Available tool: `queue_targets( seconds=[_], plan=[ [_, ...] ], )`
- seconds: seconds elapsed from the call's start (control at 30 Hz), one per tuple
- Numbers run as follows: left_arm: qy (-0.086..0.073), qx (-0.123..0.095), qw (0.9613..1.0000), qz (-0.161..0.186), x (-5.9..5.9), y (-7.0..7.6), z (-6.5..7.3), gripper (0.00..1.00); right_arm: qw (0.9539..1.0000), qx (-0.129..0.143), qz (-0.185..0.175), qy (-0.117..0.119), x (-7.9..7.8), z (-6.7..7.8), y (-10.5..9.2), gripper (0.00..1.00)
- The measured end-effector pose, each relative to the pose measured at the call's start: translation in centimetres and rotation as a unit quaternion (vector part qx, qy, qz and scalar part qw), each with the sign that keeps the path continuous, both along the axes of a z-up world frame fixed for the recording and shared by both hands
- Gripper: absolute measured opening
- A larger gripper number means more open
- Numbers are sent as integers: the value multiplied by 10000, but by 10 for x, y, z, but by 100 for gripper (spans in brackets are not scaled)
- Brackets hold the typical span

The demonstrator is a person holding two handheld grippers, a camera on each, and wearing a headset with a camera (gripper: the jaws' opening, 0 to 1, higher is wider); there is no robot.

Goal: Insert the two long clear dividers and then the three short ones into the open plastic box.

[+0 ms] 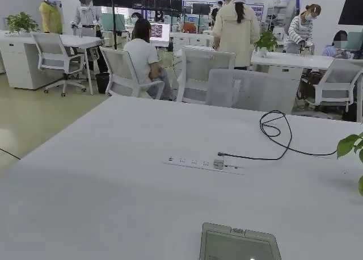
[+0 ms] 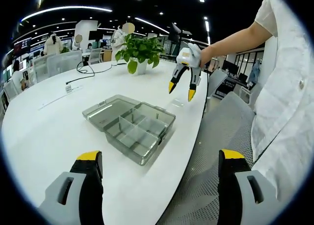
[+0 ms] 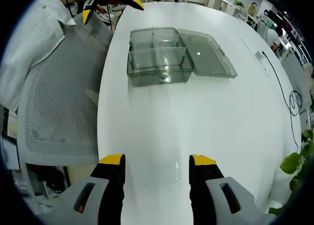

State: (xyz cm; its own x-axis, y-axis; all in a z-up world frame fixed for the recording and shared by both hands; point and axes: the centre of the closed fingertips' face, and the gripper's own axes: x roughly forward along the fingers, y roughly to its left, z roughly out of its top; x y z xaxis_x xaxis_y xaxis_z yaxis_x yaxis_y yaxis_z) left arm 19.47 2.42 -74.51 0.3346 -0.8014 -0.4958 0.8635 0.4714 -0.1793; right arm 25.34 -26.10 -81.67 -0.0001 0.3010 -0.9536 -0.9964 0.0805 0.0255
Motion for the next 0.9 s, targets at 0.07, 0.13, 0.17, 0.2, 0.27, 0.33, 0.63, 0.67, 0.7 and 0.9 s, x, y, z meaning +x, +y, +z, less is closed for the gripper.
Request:
queue_targets(
  seconds=[0.07, 0.13, 0.17, 0.2, 0.27, 0.33, 0.63, 0.67, 0.7, 0.9],
  plan=[
    [7, 4, 10000, 6, 0, 1, 0, 100, 9998, -148, 103, 22, 0, -6, -6, 53],
    [13, 8, 10000, 10, 1, 1, 0, 100, 9994, -284, 186, 43, -1, -13, -12, 53],
    [16, 9, 10000, 10, 1, 2, -1, 100, 9990, -376, 259, 29, 0, -16, -16, 53],
    [25, 12, 10000, 12, 1, 2, -1, 100, 9982, -488, 353, -4, 1, -20, -20, 52],
    [41, 21, 10000, 14, 1, 3, -2, 100, 9976, -575, 387, -16, 3, -26, -24, 52],
    [50, 26, 10000, 14, 1, 3, -2, 100, 9969, -670, 400, -27, 4, -32, -28, 51],
    [70, 16, 10000, 45, 2, 5, -3, 100, 9951, -843, 501, -130, 8, -40, -35, 44],
    [74, 16, 10000, 42, 2, 6, -3, 100, 9951, -844, 496, -135, 7, -39, -35, 44],
    [75, 26, 10000, 40, 2, 6, -4, 100, 9951, -850, 489, -145, 7, -39, -34, 44],
    [79, 20, 9999, 66, 3, 7, -4, 100, 9948, -851, 546, -145, 3, -39, -34, 40]
  ],
)
